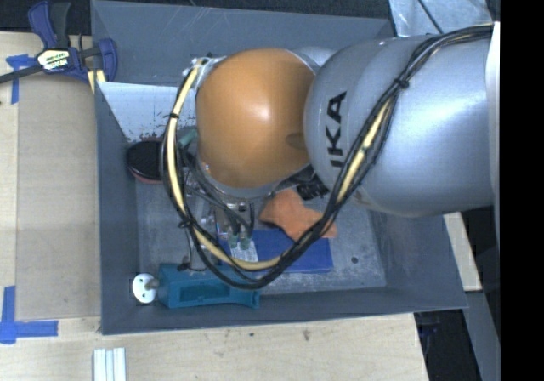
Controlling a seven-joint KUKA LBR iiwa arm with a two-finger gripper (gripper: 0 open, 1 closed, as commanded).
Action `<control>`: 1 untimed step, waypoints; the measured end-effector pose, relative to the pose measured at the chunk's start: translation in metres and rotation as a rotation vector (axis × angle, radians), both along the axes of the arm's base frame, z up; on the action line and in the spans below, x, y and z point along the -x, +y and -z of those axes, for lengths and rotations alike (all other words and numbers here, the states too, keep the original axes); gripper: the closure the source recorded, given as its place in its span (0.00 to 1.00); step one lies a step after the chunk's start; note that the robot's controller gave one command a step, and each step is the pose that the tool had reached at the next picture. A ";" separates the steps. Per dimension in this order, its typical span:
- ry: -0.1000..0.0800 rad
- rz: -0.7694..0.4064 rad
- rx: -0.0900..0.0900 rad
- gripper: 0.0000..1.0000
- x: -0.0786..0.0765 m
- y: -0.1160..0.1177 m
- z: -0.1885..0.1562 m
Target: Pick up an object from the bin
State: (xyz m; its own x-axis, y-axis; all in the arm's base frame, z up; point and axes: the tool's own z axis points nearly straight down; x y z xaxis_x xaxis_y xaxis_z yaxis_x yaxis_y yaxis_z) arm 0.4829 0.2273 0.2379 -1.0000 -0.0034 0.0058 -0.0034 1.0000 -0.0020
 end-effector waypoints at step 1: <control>-0.008 0.003 -0.003 0.00 -0.002 -0.001 -0.005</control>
Offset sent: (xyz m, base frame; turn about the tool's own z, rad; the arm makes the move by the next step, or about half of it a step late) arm 0.0450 -0.0464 -0.0650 0.1486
